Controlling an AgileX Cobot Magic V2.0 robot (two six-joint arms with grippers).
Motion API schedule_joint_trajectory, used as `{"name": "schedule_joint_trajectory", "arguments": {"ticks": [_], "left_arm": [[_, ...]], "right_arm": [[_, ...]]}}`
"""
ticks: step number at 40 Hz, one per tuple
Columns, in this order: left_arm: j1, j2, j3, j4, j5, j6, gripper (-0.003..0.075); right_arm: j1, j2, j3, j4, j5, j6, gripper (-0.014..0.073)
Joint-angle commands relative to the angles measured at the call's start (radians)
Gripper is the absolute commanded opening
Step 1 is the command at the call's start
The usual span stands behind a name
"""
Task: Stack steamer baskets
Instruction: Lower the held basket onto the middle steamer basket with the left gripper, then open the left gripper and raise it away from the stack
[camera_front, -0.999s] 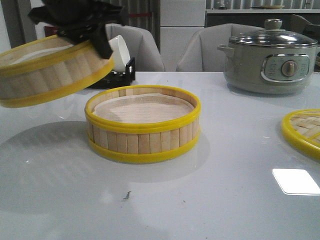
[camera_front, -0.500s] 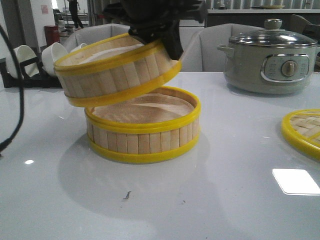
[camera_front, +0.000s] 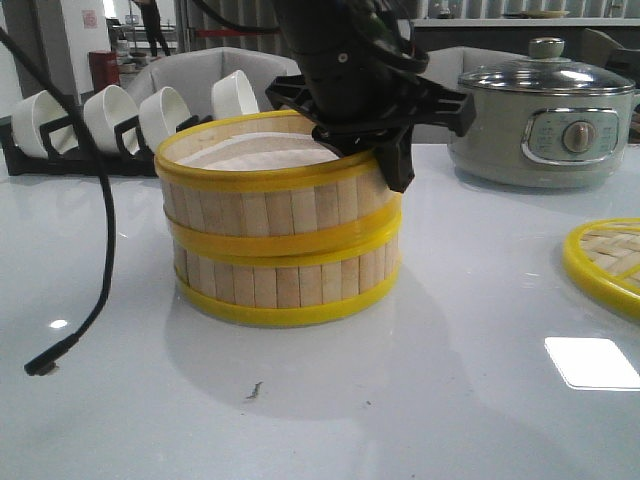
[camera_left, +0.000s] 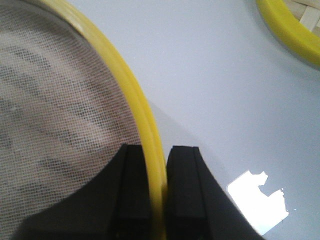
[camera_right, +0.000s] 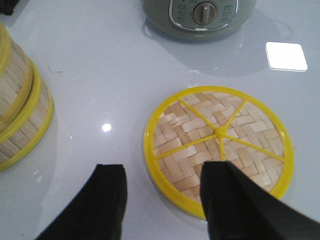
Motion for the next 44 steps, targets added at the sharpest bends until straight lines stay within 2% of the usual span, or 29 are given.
{"name": "schedule_joint_trajectory", "arguments": {"ticks": [1, 25, 29, 34, 37, 44], "left_arm": [[-0.026, -0.056, -0.042, -0.011, -0.082, 0.004, 0.0087], [-0.026, -0.056, -0.042, -0.011, -0.084, 0.004, 0.0094], [-0.026, -0.056, -0.042, -0.011, -0.08, 0.004, 0.0157], [-0.026, -0.056, -0.042, -0.011, -0.076, 0.004, 0.0288], [-0.026, -0.056, -0.042, -0.011, -0.076, 0.004, 0.0342], [-0.024, -0.056, -0.042, -0.011, -0.064, 0.004, 0.0351]], "right_arm": [[-0.001, -0.005, -0.037, -0.015, -0.082, -0.005, 0.0443], [-0.001, -0.005, -0.037, -0.015, -0.081, -0.005, 0.0443], [-0.001, -0.005, -0.037, -0.015, -0.078, -0.005, 0.0443], [-0.001, -0.005, -0.037, -0.015, -0.076, -0.005, 0.0443], [-0.001, -0.005, -0.037, -0.015, -0.076, -0.005, 0.0443], [-0.001, -0.005, -0.037, -0.015, -0.075, -0.005, 0.0443]]}}
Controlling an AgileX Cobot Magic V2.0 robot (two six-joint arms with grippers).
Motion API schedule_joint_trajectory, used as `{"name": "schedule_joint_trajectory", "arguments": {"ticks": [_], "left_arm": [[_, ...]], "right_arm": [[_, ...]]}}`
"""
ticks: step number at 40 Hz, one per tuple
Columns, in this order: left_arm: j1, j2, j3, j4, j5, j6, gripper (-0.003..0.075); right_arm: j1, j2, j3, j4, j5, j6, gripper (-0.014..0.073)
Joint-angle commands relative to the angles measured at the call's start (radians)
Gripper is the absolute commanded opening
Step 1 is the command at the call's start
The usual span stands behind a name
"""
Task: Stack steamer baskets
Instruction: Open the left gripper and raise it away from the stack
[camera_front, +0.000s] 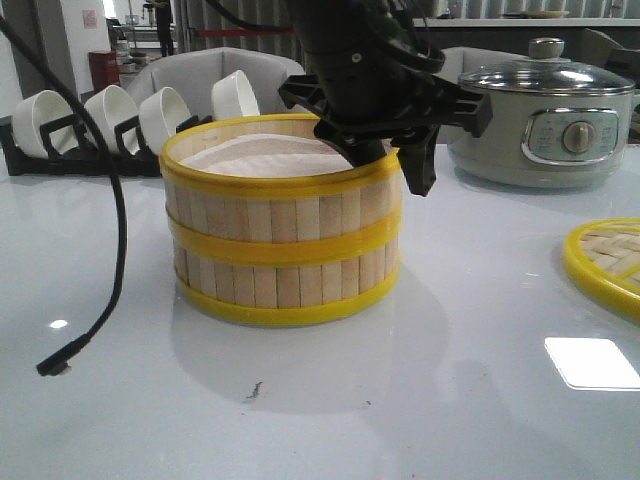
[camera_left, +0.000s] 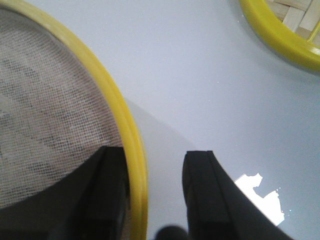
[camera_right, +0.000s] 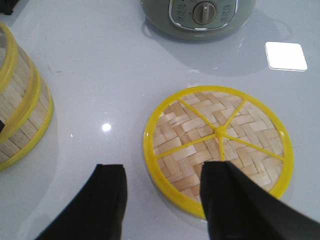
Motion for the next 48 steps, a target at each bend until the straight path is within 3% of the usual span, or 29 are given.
{"name": "schedule_joint_trajectory", "arguments": {"ticks": [1, 11, 22, 25, 28, 29, 30, 32, 48], "left_arm": [[-0.01, -0.059, -0.037, -0.011, -0.055, -0.001, 0.0351], [-0.01, -0.099, -0.04, 0.053, -0.054, -0.016, 0.0351], [0.023, -0.141, -0.167, 0.112, 0.053, -0.017, 0.0346], [0.041, -0.15, -0.202, 0.12, 0.071, -0.017, 0.0286], [0.065, -0.169, -0.224, 0.123, 0.073, -0.017, 0.0141], [0.077, -0.177, -0.227, 0.123, 0.066, -0.017, 0.0084], [0.086, -0.187, -0.227, 0.123, 0.063, -0.017, 0.0076], [0.113, -0.21, -0.227, 0.123, 0.054, -0.02, 0.0104], [0.441, -0.441, -0.184, 0.123, 0.042, -0.058, 0.0086]], "right_arm": [[-0.001, -0.005, -0.037, -0.015, -0.075, -0.005, 0.0443], [-0.001, -0.005, -0.037, -0.015, -0.075, -0.005, 0.0443], [-0.001, -0.005, -0.037, -0.015, -0.075, -0.005, 0.0443], [-0.001, -0.005, -0.037, -0.015, -0.075, -0.005, 0.0443], [-0.001, -0.005, -0.037, -0.015, -0.075, -0.005, 0.0443], [-0.001, -0.005, -0.037, -0.015, -0.075, -0.005, 0.0443], [-0.001, -0.005, -0.037, -0.015, -0.075, -0.005, 0.0443], [-0.001, -0.005, -0.037, -0.015, -0.075, -0.005, 0.0443], [-0.001, -0.005, -0.037, -0.015, -0.076, -0.005, 0.0443]]}}
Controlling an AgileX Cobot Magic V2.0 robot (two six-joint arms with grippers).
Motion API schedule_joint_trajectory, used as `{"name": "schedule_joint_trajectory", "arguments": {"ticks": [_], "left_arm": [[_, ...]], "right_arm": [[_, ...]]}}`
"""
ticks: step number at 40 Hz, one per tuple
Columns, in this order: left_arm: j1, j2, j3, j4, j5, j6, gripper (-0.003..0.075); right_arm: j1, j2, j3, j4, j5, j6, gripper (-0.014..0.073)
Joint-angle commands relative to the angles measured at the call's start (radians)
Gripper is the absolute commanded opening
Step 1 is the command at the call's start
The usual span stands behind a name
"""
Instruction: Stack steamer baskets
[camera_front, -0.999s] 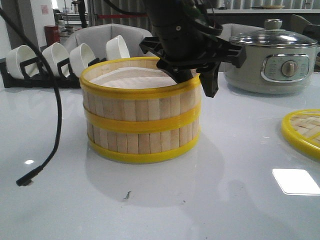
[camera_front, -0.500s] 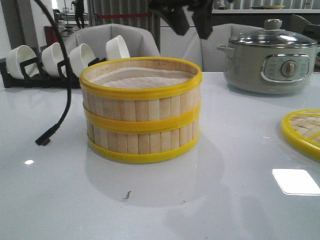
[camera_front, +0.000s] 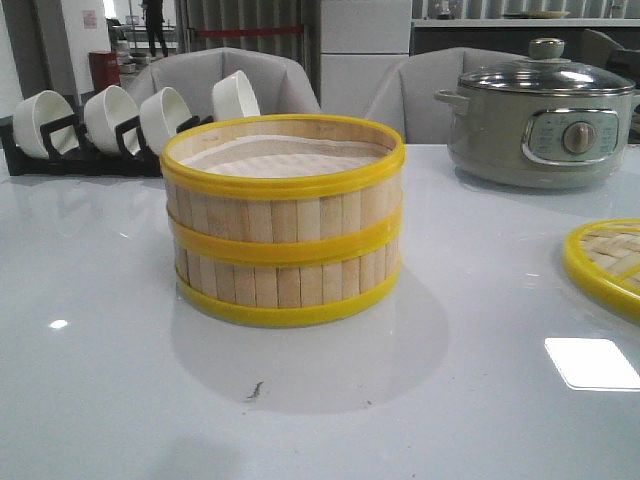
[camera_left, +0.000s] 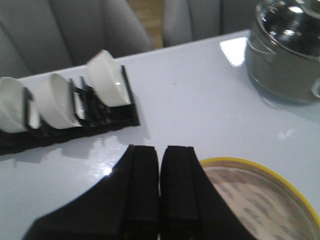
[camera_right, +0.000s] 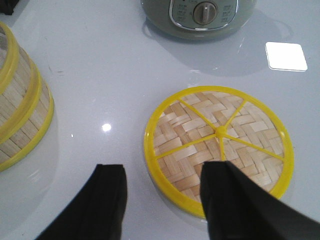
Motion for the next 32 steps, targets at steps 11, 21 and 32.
{"name": "schedule_joint_trajectory", "arguments": {"ticks": [11, 21, 32], "left_arm": [[0.291, -0.317, 0.276, 0.007, -0.188, -0.021, 0.0086], [0.362, -0.594, 0.678, 0.006, -0.334, -0.021, 0.0086], [0.36, -0.857, 1.053, -0.003, -0.438, -0.021, 0.0085]], "right_arm": [[-0.001, -0.005, -0.037, -0.015, -0.076, -0.005, 0.0443], [-0.001, -0.005, -0.037, -0.015, -0.076, -0.005, 0.0443], [-0.001, -0.005, -0.037, -0.014, -0.078, -0.005, 0.0443]]}}
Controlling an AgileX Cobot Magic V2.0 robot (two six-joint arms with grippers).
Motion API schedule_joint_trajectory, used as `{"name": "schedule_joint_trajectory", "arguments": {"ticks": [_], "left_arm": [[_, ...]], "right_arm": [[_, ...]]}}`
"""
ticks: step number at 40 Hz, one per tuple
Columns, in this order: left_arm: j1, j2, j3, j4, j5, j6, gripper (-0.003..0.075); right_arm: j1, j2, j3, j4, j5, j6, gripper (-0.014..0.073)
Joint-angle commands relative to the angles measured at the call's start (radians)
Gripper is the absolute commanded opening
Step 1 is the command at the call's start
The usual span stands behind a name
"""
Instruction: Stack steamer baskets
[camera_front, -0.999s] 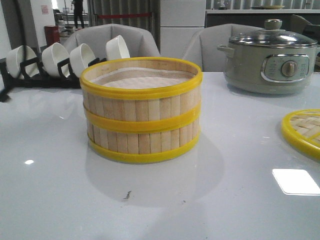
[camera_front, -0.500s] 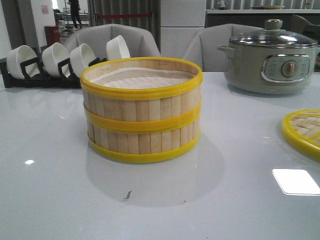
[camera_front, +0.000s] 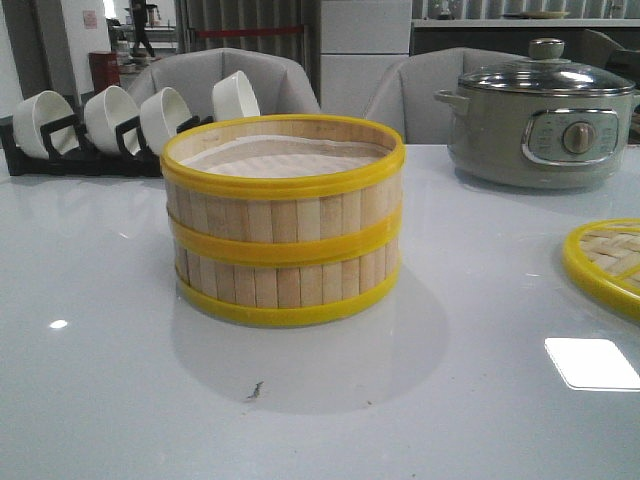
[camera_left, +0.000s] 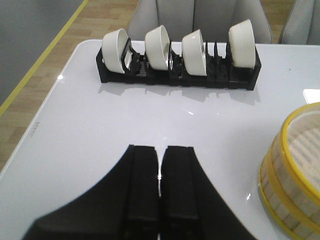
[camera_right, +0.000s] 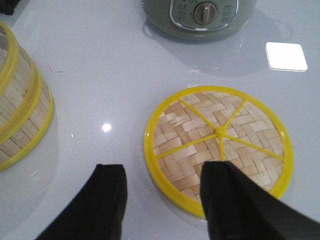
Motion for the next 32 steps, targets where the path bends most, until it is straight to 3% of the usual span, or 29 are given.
{"name": "schedule_joint_trajectory", "arguments": {"ticks": [1, 12, 32], "left_arm": [[-0.002, -0.094, 0.087, -0.011, -0.134, -0.012, 0.0085], [-0.002, -0.262, 0.261, -0.015, -0.163, -0.012, 0.0086], [-0.002, -0.273, 0.274, -0.017, -0.169, -0.012, 0.0086]], "right_arm": [[-0.001, -0.005, -0.037, -0.014, -0.078, -0.005, 0.0443], [-0.001, -0.005, -0.037, -0.014, -0.078, -0.005, 0.0443], [-0.001, -0.005, -0.037, -0.014, -0.078, -0.005, 0.0443]]}}
